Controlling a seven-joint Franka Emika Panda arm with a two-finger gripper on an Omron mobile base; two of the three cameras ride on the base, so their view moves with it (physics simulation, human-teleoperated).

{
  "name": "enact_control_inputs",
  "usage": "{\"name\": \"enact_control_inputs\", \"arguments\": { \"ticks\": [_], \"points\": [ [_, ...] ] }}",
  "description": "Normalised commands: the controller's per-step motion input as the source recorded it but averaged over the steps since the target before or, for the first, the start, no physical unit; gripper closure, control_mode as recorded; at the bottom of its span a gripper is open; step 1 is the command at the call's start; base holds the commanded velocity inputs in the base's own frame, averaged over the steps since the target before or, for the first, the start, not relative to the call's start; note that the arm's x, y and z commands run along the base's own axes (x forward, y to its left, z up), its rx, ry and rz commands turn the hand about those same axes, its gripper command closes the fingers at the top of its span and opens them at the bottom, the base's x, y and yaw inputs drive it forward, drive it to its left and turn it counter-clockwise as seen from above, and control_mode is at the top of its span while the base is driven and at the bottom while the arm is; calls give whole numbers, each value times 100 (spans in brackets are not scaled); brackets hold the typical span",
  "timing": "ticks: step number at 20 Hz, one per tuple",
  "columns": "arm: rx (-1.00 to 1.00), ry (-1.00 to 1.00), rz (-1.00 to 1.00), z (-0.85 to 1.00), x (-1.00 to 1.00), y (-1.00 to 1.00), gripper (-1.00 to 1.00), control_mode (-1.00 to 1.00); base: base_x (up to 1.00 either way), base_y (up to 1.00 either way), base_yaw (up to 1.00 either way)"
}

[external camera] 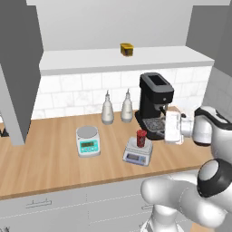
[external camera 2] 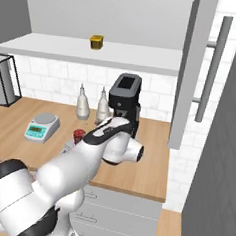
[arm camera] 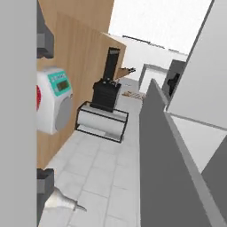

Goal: Pick the yogurt and place it on the digital scale for weighing, and close the cabinet.

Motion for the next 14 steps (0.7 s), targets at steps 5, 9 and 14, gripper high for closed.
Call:
{"name": "enact_control_inputs", "arguments": {
  "ticks": [5, 9, 14],
  "points": [
    [24, -48, -12, 52, -29, -53, -100, -100, 0, 0, 0],
    [24, -32, -22, 84, -37, -80, -100, -100, 0, 0, 0],
    [29, -32, -23, 81, -31, -86, -100, -100, 0, 0, 0]
  ]
}}
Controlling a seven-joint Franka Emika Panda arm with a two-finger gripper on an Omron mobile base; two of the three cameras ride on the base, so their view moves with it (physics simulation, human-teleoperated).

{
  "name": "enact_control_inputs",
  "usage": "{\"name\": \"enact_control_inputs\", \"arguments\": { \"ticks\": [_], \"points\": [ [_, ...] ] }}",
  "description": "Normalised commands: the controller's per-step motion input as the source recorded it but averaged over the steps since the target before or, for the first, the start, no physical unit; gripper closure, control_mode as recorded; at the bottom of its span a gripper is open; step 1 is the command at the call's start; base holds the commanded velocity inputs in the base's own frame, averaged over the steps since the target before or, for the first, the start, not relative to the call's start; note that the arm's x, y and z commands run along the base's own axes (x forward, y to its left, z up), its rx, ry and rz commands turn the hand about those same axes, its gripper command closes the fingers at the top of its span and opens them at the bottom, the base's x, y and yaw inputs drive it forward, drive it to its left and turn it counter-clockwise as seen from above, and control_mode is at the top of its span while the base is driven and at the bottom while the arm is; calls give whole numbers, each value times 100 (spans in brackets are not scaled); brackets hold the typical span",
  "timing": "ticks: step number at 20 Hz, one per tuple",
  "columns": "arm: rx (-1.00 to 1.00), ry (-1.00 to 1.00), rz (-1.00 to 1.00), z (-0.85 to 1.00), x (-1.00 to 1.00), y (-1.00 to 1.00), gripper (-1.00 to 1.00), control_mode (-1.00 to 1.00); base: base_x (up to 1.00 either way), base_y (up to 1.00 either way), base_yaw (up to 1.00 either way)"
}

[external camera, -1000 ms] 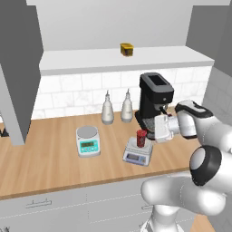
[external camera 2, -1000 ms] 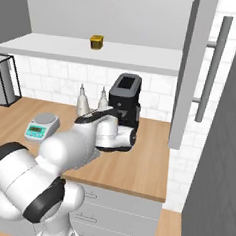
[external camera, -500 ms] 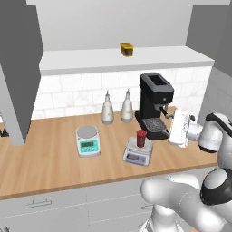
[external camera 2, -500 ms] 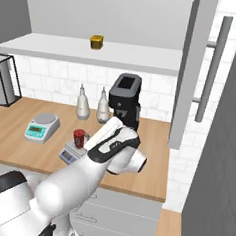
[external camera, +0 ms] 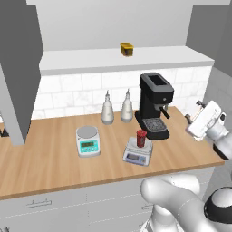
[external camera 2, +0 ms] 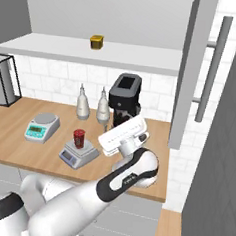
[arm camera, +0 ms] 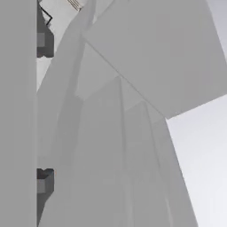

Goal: Pick the yogurt and place it on the digital scale for weighing, and close the cabinet.

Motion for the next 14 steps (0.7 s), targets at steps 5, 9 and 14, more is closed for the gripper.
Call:
{"name": "enact_control_inputs", "arguments": {
  "ticks": [5, 9, 14],
  "points": [
    [26, -44, -25, 63, -25, -69, -100, -100, 0, 0, 0],
    [20, -25, -22, 75, -44, -78, -100, -100, 0, 0, 0],
    [16, -14, -20, 26, -48, -71, -100, -100, 0, 0, 0]
  ]
}}
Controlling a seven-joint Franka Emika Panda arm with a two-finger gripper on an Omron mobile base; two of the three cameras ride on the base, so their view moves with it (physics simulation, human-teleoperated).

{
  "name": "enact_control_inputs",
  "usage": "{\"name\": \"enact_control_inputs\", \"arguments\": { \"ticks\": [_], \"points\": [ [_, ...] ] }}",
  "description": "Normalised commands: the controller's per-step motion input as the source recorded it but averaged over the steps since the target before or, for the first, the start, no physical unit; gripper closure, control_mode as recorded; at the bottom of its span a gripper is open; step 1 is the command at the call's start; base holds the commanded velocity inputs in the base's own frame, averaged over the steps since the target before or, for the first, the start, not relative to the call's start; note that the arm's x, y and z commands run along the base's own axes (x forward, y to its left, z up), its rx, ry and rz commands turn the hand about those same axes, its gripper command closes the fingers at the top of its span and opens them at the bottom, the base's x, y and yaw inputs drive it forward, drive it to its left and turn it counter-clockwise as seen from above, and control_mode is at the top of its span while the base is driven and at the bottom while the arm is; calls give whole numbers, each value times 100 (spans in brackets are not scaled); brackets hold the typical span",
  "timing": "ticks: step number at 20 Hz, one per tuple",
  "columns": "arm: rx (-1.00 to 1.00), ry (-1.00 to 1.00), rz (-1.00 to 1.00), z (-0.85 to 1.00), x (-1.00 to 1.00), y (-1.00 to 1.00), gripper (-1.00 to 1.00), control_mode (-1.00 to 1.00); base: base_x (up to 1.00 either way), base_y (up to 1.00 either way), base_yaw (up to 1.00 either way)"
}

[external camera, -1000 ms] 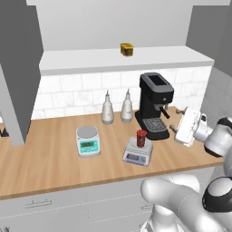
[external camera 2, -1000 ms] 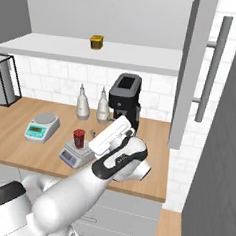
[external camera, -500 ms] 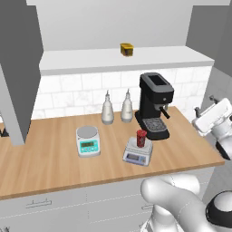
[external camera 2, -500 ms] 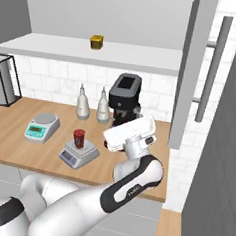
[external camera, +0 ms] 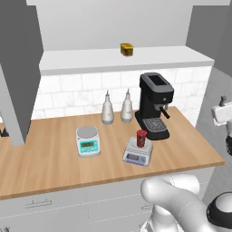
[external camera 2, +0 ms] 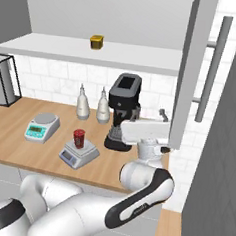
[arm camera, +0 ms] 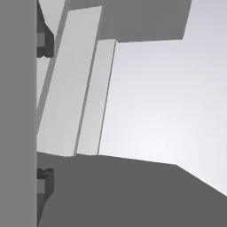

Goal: Pick the yogurt and place it on the digital scale for weighing, and close the cabinet.

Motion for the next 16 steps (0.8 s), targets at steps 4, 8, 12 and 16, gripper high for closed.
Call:
{"name": "enact_control_inputs", "arguments": {
  "ticks": [4, 8, 12, 16],
  "points": [
    [13, -3, -17, 12, -43, -77, -100, -100, 0, 0, 0],
    [3, 4, -21, 5, -24, -50, -100, -100, 0, 0, 0],
    [0, 1, -15, -18, -39, -35, -100, -100, 0, 0, 0],
    [5, -5, -11, -9, -8, -58, -100, -100, 0, 0, 0]
  ]
}}
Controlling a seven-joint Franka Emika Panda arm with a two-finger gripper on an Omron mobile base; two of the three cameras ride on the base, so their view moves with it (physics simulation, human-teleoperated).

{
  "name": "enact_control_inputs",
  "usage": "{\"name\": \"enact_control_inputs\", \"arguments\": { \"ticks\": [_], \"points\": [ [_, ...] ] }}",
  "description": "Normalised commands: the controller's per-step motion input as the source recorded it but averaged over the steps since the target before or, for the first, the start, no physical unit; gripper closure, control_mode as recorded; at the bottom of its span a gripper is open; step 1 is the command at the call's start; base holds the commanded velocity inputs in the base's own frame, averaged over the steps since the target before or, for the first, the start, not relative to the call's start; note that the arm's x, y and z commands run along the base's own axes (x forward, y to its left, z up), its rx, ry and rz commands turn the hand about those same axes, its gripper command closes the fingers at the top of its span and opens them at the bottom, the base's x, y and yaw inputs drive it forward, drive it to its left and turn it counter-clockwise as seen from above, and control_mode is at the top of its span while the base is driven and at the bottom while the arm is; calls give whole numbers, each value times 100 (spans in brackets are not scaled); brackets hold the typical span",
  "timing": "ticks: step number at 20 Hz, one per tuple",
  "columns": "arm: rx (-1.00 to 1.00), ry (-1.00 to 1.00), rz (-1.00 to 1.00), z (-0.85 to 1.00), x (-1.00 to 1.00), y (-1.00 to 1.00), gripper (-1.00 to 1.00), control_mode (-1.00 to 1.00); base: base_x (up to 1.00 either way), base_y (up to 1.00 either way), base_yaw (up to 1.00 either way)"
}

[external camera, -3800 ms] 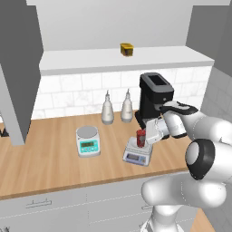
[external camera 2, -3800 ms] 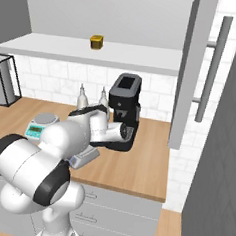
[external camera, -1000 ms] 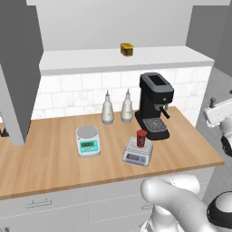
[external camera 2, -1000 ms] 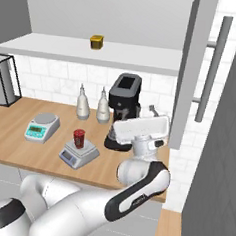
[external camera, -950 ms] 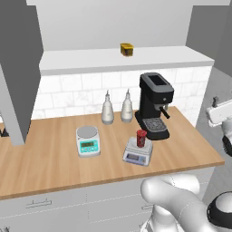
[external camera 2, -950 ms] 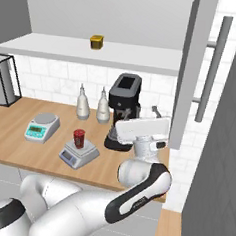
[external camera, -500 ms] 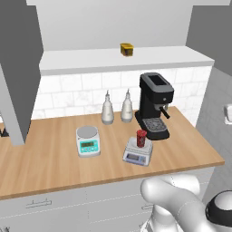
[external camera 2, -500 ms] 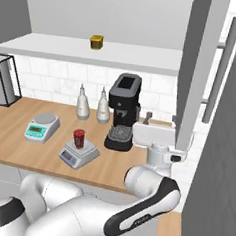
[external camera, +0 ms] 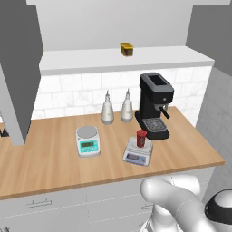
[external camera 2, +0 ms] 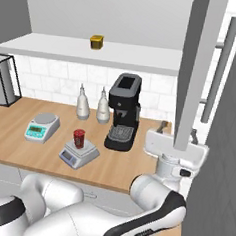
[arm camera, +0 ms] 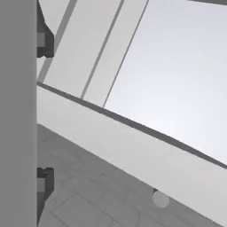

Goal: Pick the yogurt and place it on the digital scale for weighing, and close the cabinet.

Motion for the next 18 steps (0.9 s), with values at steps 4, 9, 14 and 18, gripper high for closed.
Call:
{"name": "enact_control_inputs", "arguments": {
  "ticks": [4, 9, 14, 18],
  "points": [
    [6, 0, -14, 12, 1, -60, -100, -100, 0, 0, 0],
    [2, 0, -11, 5, 1, -43, -100, -100, 0, 0, 0],
    [6, -17, -4, 63, -35, -9, -100, -100, 0, 0, 0],
    [9, -31, 0, 100, -65, 2, -100, -100, 0, 0, 0]
  ]
}}
